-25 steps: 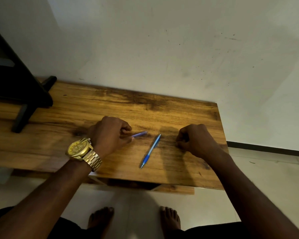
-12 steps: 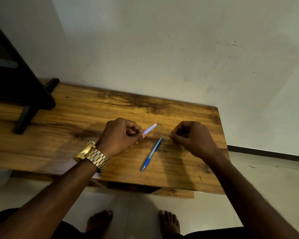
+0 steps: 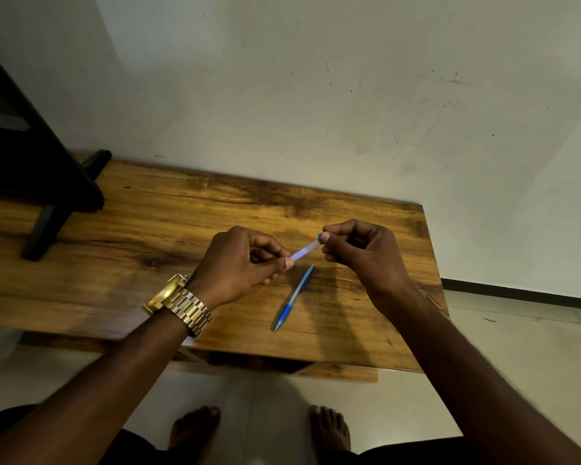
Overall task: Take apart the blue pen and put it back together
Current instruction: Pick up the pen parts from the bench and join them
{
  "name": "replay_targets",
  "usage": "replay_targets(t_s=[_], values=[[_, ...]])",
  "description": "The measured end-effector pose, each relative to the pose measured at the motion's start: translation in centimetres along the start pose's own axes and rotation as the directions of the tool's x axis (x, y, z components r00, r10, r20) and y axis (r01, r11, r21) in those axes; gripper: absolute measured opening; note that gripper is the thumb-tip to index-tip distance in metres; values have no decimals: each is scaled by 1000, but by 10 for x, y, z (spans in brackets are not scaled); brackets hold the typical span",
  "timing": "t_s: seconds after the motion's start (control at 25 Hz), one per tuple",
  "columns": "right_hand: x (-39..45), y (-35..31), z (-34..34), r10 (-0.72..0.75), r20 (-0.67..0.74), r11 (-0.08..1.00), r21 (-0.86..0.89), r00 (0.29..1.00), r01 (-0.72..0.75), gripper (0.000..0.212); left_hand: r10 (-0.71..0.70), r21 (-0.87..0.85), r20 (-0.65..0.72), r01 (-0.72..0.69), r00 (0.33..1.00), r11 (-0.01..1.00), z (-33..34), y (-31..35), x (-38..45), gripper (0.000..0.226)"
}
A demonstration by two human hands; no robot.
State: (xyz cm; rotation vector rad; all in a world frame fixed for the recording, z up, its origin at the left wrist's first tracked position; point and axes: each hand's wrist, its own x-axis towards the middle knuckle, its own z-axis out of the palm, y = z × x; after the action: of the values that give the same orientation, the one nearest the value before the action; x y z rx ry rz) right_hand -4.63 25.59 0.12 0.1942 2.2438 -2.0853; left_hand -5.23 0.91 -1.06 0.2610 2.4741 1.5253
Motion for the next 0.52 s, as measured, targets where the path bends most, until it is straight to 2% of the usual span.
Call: replay_targets(t_s=[0.2,0.36,0.52], values=[[3,2,-2,49,55,995,79,997,-53,14,-18,-14,-21,18,1000,1000,0,1,0,13],[6,4,-2,85,53,978,187,995,-94,25,-19,-18,-21,19,1000,1000,-1,3,-1,15],[6,6,-3,47,72,988,144,996,-57,21,-17,-1,-16,17,1000,1000,-1,5,-1,16]])
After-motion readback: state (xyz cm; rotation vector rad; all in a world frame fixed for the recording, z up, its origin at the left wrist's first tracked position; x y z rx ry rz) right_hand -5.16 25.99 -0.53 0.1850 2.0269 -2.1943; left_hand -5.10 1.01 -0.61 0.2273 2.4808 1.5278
